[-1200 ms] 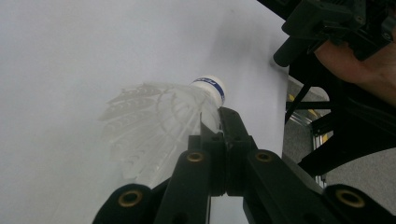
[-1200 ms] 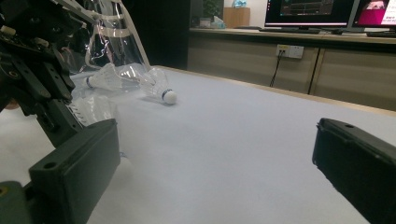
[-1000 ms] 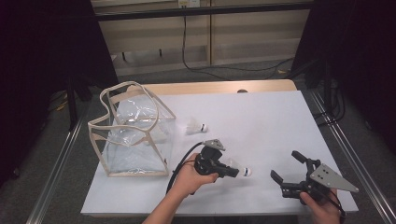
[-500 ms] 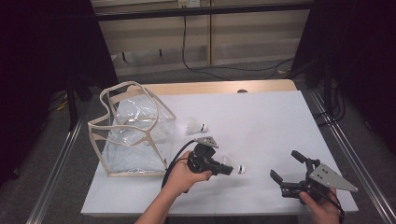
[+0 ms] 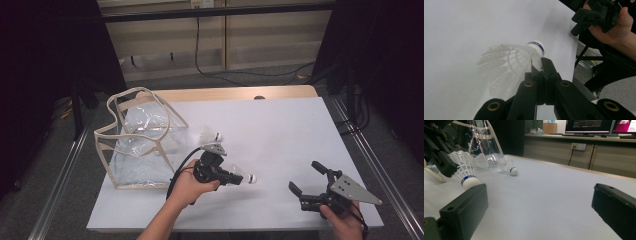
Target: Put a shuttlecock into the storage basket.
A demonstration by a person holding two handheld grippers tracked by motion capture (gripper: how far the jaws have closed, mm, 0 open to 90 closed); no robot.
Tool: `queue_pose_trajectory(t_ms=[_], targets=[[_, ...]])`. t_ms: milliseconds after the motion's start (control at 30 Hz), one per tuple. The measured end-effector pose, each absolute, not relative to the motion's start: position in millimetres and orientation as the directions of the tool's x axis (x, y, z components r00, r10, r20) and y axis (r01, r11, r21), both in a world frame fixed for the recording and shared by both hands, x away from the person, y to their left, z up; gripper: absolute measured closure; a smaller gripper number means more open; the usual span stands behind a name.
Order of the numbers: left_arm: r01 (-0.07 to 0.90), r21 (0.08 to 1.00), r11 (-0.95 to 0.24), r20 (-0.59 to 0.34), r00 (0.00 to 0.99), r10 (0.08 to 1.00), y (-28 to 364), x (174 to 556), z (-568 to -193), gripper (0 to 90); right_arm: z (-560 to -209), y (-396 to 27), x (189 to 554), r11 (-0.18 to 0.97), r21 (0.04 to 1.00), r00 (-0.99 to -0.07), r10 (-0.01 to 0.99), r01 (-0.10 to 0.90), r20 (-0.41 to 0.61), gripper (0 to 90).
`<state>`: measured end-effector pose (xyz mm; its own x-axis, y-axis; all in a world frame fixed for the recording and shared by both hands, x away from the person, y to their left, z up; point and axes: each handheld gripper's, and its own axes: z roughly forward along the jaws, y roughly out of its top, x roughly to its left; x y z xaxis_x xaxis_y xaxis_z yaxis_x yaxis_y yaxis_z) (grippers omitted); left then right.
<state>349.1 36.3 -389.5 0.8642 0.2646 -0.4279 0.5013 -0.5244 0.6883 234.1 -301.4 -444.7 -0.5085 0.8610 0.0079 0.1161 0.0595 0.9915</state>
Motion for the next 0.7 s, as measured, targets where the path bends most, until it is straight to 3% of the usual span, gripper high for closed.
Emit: queue_pose_trajectory(t_ms=[700], targets=[[0.508,0.683,-0.525,-0.418,0.861,0.290,49.1,353.9,-380.1,90.0,-445.3,-301.1,235.2,0.057,0.991,-0.505,0.863,0.121,0.012,0.4]])
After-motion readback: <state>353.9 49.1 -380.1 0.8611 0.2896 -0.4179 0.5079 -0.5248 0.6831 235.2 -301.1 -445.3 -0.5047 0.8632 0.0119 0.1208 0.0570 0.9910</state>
